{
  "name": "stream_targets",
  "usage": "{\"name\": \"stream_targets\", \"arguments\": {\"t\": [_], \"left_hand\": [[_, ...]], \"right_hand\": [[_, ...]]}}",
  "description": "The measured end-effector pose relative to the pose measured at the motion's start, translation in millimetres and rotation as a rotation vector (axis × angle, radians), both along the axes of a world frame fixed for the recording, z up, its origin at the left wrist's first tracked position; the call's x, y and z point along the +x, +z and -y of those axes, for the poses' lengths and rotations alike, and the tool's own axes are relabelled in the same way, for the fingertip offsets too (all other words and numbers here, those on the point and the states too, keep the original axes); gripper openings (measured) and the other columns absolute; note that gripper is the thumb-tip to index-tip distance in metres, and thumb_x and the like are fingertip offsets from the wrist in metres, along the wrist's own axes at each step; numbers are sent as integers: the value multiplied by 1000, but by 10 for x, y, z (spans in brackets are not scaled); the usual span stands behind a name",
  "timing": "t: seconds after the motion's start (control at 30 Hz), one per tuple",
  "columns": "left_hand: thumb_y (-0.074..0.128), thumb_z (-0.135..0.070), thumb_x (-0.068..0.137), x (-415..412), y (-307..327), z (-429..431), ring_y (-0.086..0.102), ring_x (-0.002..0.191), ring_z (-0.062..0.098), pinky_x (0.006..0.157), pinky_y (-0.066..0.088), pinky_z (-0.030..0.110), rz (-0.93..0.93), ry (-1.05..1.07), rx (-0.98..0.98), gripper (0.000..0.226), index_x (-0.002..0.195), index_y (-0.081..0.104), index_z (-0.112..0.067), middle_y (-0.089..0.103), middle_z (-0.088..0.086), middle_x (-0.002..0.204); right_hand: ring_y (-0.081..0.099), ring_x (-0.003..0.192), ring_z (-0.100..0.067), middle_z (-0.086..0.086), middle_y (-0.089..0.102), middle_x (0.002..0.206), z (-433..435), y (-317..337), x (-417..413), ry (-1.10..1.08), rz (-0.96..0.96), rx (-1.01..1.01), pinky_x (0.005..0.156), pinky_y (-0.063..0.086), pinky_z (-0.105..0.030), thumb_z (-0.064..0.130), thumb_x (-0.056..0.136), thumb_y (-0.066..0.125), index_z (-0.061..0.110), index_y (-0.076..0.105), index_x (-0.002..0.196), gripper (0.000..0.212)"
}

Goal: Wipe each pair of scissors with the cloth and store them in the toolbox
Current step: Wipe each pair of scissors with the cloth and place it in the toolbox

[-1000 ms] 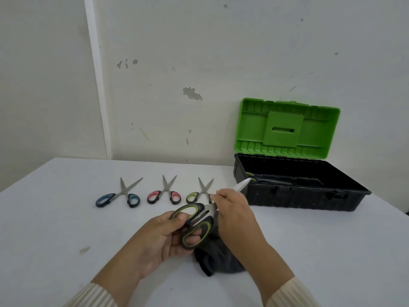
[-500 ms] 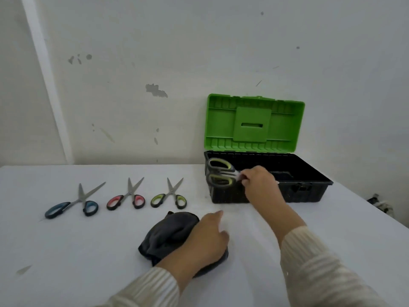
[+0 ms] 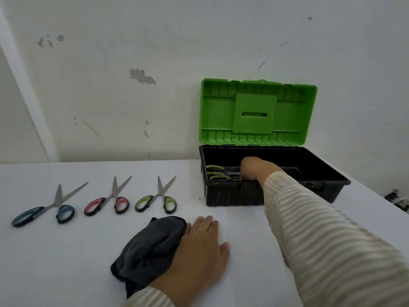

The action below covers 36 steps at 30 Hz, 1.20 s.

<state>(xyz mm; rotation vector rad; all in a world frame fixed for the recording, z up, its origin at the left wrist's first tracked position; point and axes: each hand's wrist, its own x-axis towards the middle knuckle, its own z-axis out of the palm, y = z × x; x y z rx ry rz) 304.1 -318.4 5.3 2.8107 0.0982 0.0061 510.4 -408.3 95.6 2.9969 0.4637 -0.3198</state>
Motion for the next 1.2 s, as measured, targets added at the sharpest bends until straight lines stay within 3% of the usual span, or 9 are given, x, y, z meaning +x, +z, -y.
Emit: {"name": "stream_targets", "arguments": {"t": [0.07, 0.17, 0.3, 0.4, 0.5, 0.63, 0.87, 1.07, 1.2], "left_hand": [[33, -43, 96, 0, -7, 3, 7, 148, 16, 120, 1, 36, 12, 7, -1, 62, 150, 20, -16, 15, -2, 159], [33, -42, 97, 4, -6, -1, 5, 148, 16, 119, 0, 36, -6, 0, -16, 63, 150, 18, -14, 13, -2, 160], [37, -39, 98, 30, 138, -14, 14, 147, 18, 118, 8, 29, -107, 29, -221, 58, 150, 23, -15, 18, 0, 160], [41, -17, 98, 110, 464, -177, 46, 129, 20, 99, 34, 23, 12, 201, -700, 37, 134, 51, -20, 49, 2, 142], [44, -3, 90, 183, 798, -626, 60, 111, 23, 92, 45, 30, 315, 402, -825, 33, 106, 68, -20, 66, 5, 119], [39, -3, 92, 284, 797, -1165, 57, 114, 28, 94, 48, 33, 156, 444, -389, 34, 116, 64, -6, 61, 9, 125], [43, -16, 93, 653, 235, -1424, 48, 118, 31, 96, 44, 37, -143, 313, 217, 33, 123, 52, -4, 49, 13, 128], [44, -3, 89, 804, 308, -1433, 62, 104, 28, 80, 47, 30, -152, 294, 153, 18, 78, 57, -4, 65, 11, 98], [43, -2, 87, 476, 581, -1647, 58, 64, 27, 54, 42, 25, -100, 468, -361, 17, 72, 52, -4, 56, 13, 69]], "right_hand": [[59, 91, -30, -15, 63, 100, -3, -16, -2, 9, 15, -24, 79, 47, -33, 10, 88, 49, -2, 60, 103, 23], [59, 84, -27, -8, 63, 84, 15, 43, -76, 29, 173, 35, 70, 46, -32, 5, 87, 44, -1, 64, 101, 25], [63, 89, -21, 2, 67, 98, 40, 111, -390, 36, 363, 495, 82, 52, -30, 3, 86, 46, 10, 70, 97, 28], [60, 73, -20, 4, 63, 77, -22, 68, -858, -60, 251, 985, 79, 53, -32, 4, 82, 50, 20, 71, 83, 25], [57, 58, -22, -2, 60, 59, -211, -91, -1265, -142, -14, 1149, 71, 55, -41, 2, 80, 54, 23, 65, 68, 26], [62, 90, -25, -9, 65, 101, -558, -464, -1666, -119, -234, 967, 84, 53, -40, 22, 80, 62, 10, 62, 110, 32], [48, 85, -14, -2, 51, 99, -680, -722, -1853, 12, -99, 871, 69, 33, -19, 28, 83, 59, 18, 61, 94, 15], [49, 72, -6, 3, 55, 83, -680, -711, -1863, 57, -17, 1039, 60, 35, -11, 26, 81, 60, 21, 56, 73, 11], [56, 71, -16, 1, 60, 68, -665, -633, -1892, -29, -102, 1405, 64, 46, -27, 16, 80, 63, 16, 61, 69, 12]]}}
